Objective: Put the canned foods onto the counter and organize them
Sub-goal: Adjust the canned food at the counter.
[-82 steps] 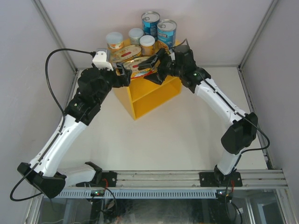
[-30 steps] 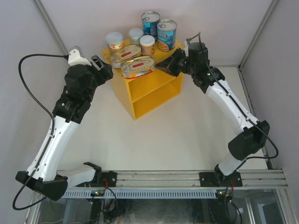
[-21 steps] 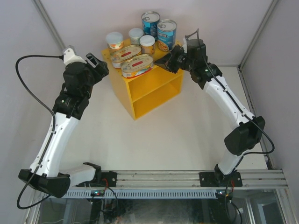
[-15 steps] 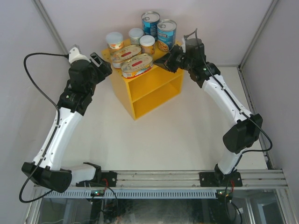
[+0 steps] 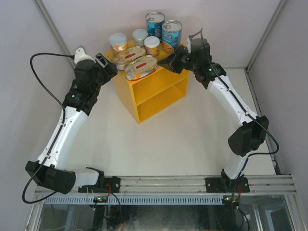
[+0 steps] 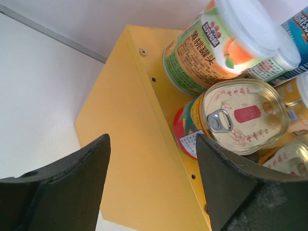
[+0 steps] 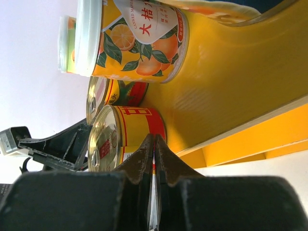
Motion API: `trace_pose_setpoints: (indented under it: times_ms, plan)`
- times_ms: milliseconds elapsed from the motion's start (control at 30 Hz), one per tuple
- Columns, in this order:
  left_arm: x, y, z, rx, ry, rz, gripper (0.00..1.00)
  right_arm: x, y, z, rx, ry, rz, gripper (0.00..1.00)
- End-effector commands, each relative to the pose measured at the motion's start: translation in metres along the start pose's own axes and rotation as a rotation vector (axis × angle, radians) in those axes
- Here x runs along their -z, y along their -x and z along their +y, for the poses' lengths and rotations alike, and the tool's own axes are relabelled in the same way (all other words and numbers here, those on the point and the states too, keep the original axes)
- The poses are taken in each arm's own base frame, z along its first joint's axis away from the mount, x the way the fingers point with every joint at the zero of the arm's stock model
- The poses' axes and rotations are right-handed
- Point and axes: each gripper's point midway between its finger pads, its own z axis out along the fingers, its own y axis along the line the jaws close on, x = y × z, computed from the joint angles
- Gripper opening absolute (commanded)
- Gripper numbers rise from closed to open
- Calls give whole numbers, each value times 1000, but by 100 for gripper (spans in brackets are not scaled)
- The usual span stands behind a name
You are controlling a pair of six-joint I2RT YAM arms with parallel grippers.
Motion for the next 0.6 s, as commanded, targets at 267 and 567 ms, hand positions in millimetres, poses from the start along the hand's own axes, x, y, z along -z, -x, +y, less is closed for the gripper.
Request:
trace_pose_setpoints:
  times_ms: [267,567]
  plan:
    - [-17,-1,-13,30,-51,11,75,3,9,24,21,69,-13,1]
    - [-9,-1,-5,33,-40,-9,74,5,7,23,23,67,-9,0]
